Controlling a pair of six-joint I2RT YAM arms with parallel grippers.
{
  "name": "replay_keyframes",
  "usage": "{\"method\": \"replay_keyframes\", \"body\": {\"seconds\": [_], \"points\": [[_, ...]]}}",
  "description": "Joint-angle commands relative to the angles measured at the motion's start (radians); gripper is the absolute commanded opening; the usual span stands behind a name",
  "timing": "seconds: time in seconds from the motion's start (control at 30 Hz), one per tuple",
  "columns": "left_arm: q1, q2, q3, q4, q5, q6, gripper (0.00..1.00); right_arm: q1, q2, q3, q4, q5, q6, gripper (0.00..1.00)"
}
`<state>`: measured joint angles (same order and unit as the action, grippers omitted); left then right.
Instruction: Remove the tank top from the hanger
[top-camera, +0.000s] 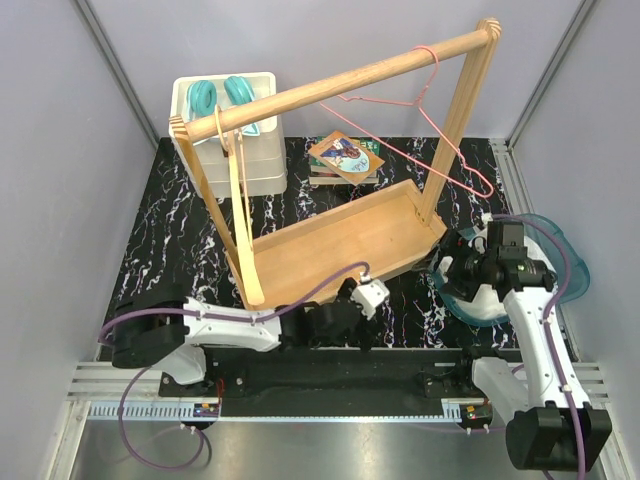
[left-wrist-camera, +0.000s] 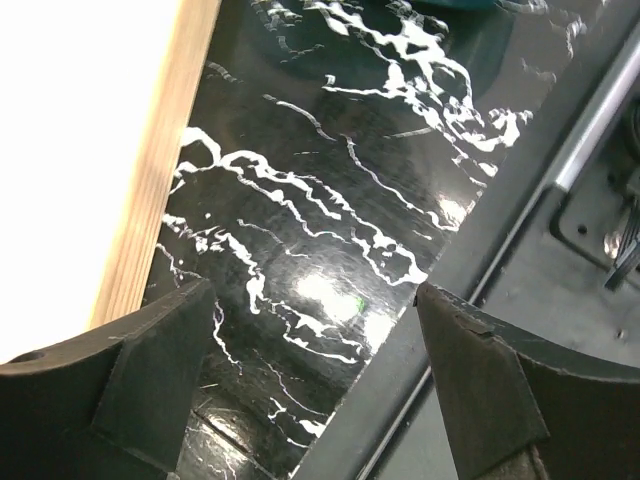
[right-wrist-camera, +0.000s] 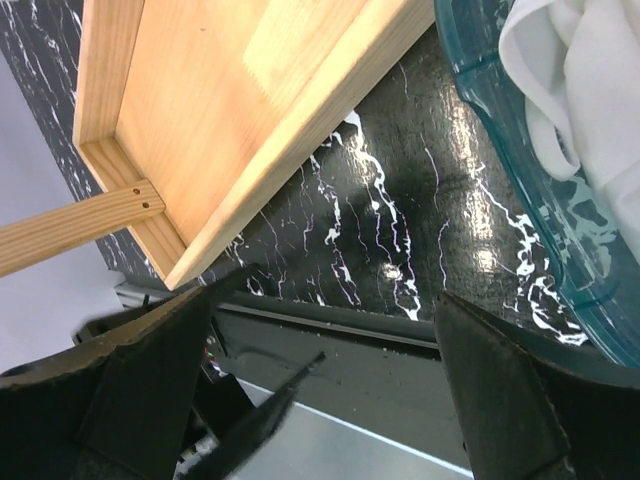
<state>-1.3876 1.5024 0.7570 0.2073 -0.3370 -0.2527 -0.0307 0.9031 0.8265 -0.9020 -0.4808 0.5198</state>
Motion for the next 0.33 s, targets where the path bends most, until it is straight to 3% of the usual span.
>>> {"method": "replay_keyframes", "body": {"seconds": [0.0, 0.1, 0.3], "points": [[0.079, -0.086, -0.085, 0.202, 0.122, -0.175, 0.88, 0.006, -0.055, -0.069, 0.109, -0.087, 0.0, 1.0], [0.136, -0.166, -0.159, 0.26, 0.167, -0.267, 0.88, 0.008, -0.095, -0.122, 0.144, -0.146, -0.004, 1.0], [0.147, -0.343, -0.345, 0.359, 0.147, -0.413, 0.89, 0.014, -0.139, -0.173, 0.222, -0.254, -0.003, 1.0]]}}
